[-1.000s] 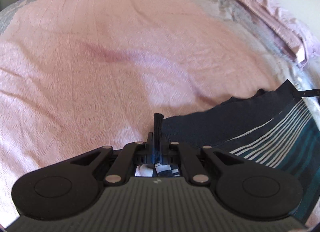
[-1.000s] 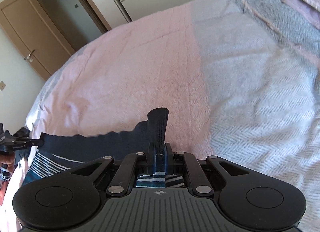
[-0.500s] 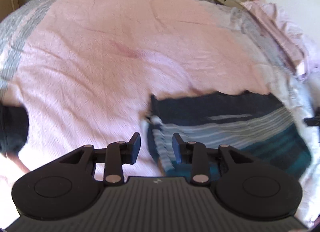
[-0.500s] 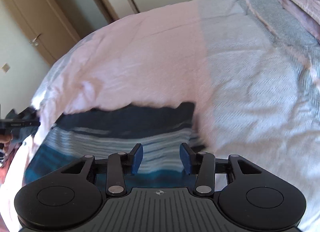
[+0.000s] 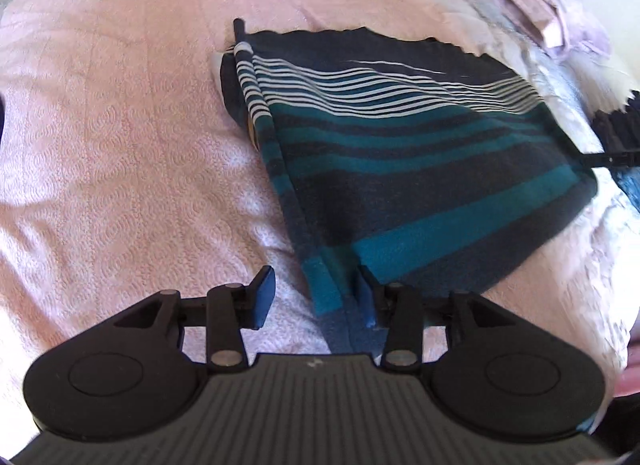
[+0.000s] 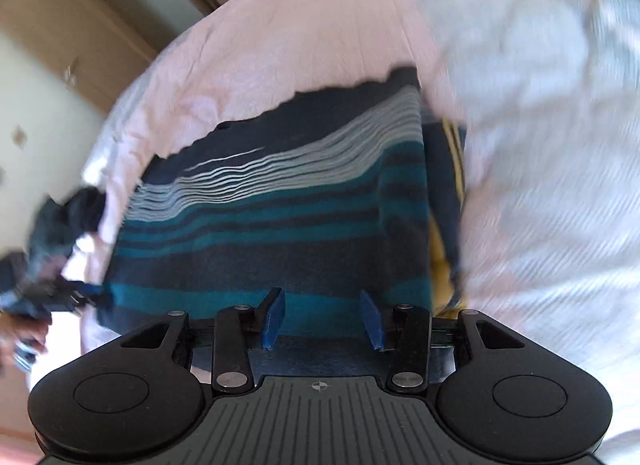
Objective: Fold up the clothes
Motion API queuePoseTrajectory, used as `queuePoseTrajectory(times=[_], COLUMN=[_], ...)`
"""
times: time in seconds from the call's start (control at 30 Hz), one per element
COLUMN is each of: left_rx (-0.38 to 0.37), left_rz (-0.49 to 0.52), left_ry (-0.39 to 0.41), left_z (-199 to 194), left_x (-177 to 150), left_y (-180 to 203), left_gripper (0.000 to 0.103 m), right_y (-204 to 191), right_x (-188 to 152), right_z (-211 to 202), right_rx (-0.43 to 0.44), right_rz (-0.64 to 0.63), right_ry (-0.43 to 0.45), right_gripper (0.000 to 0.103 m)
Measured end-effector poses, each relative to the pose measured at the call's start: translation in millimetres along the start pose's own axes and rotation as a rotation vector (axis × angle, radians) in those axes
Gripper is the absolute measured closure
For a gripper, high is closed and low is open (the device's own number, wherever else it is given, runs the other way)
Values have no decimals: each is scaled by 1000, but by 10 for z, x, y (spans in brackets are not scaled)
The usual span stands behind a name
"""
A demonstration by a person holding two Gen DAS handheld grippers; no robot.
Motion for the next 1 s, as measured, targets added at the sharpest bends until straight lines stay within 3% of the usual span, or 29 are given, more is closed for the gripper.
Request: queuePoseTrajectory(times=[0.1,0.2,0.27,0.53,0.63,0.83,1.0], left_rx=[-53,-98,-104,-96,-64,-49,-25], left_rz=[68,167,253,384,387,401,410], left_ry=[14,22,9,-35,-117,-150,-166], left_z=[-100,-238,-301,-369,-330,-377,-451], left_x=[-38,-56,-61,5,-40,-76,-83], left_y=[-48,-102,-175,-398,-407,-316,-227], left_gripper=[64,66,66,62,60,60,60], right_y=[-184,-426,-686,-1789,-1905,-1918,-1779], right_x=[-107,-362,-595,-1197,-1321,-1469,-1496], right_z=[-94,-55,70,600,663,671,498], right_rx=[-54,-46,-27,-62,-89,-127,-111], right_rz=[-12,163,204,15,3,-9,38], right_ry=[40,83,69,-48,-79,-146,-142], right_gripper=[51,34,34,34,30,25,25])
Point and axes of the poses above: each gripper's, at about its wrist camera, not at the fingertips, and z roughly the way its jaws point, y to its right, x to its top, the point moved 10 cm from there along z, roughly the way its jaws point, and after that the axes turned 15 degrees about z, right-handed, at the moved point
